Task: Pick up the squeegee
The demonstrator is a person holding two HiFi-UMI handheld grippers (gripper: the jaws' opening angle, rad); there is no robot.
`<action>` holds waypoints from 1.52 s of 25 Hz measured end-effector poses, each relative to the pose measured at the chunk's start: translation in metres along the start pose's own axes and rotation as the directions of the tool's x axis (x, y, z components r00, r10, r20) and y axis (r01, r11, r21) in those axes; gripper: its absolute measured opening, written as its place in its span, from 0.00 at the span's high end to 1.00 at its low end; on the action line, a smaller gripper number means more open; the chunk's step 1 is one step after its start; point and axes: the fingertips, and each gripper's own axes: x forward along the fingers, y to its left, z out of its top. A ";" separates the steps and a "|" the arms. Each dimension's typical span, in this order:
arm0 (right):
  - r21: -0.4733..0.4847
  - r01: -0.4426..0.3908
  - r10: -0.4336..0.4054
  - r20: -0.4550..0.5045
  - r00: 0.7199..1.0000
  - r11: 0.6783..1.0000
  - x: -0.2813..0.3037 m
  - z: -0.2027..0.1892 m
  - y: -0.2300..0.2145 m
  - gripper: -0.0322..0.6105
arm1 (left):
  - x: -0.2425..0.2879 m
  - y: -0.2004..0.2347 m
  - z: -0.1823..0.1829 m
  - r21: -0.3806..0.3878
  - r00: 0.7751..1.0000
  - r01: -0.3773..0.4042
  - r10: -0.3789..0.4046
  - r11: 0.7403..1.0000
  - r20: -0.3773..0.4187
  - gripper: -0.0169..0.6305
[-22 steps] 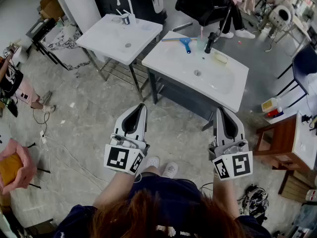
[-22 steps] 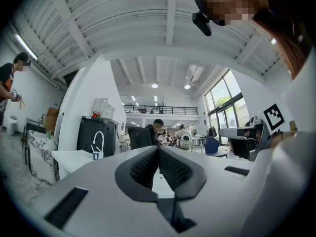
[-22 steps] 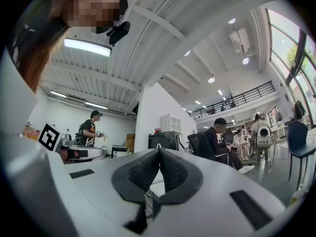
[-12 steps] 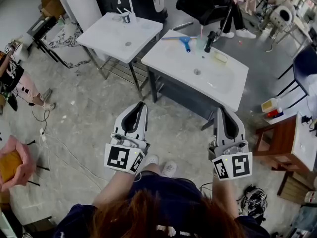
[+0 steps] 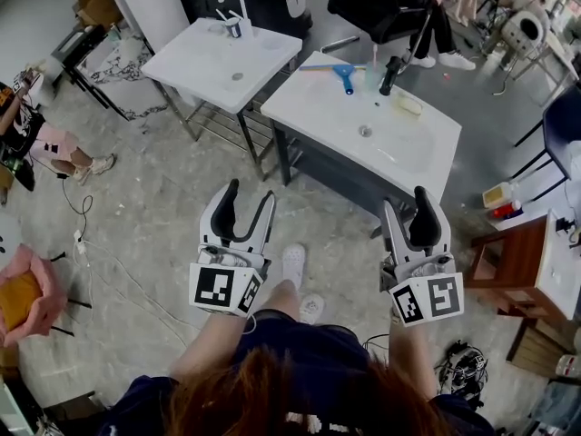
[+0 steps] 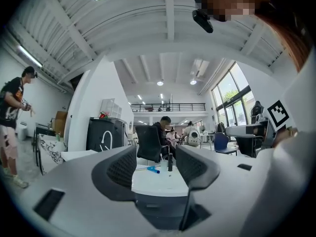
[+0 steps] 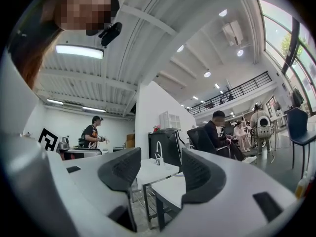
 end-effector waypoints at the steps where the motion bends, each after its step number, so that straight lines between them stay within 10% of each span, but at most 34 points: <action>1: -0.004 0.000 0.000 -0.001 1.000 1.000 0.005 0.000 -0.001 0.55 | 0.005 0.003 0.000 0.000 1.000 -0.002 0.002 1.000 0.002 0.60; 38: -0.050 0.042 -0.042 0.006 0.999 0.998 0.336 -0.017 -0.117 0.41 | 0.340 0.161 -0.024 -0.025 0.995 0.100 -0.100 0.995 -0.024 0.55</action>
